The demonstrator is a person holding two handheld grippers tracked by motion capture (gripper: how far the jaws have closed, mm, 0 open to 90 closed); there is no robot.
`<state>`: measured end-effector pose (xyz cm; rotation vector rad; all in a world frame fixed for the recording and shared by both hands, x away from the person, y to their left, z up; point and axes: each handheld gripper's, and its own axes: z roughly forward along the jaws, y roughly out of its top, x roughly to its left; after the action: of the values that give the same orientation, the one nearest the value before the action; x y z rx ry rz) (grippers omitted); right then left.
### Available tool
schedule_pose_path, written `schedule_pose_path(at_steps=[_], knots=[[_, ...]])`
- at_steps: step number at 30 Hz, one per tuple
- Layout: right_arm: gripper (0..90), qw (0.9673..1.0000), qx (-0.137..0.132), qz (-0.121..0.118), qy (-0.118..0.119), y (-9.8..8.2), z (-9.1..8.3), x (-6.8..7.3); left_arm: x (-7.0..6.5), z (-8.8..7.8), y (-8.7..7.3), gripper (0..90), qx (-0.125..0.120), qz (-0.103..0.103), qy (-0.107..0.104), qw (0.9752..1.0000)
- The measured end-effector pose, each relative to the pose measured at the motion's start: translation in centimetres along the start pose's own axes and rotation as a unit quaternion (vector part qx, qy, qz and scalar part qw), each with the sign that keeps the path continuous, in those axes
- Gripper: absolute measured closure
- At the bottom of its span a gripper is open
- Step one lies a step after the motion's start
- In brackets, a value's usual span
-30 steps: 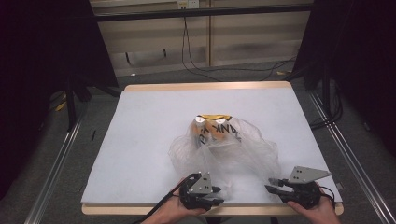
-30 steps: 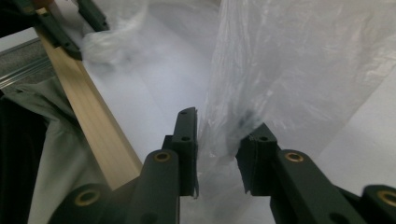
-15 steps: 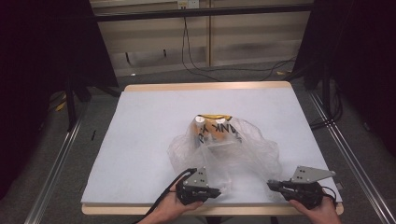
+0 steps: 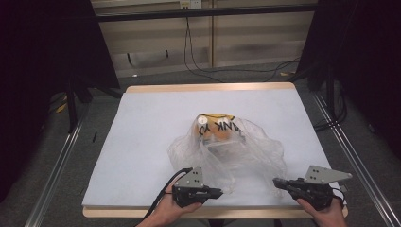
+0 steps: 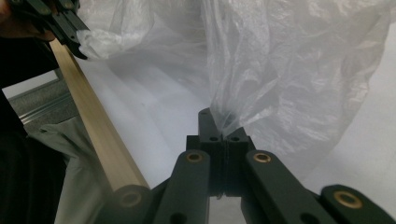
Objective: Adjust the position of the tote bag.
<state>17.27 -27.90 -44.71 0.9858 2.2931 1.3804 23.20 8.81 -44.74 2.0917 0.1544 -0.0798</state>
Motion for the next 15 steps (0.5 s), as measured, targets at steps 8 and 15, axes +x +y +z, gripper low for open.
schedule_pose_path(at_steps=[8, 15], knots=[[89.9, 0.9996, -0.026, -0.008, 0.012, 1.5, -0.1, 0.2, 0.0, -1.3, 0.2, 89.7, -0.021, -0.001, 0.012, 0.9997], [90.0, 0.999, -0.034, -0.021, 0.02, 2.5, -0.5, 0.4, -0.1, -2.5, 0.5, 89.8, -0.036, -0.005, 0.026, 0.999]])
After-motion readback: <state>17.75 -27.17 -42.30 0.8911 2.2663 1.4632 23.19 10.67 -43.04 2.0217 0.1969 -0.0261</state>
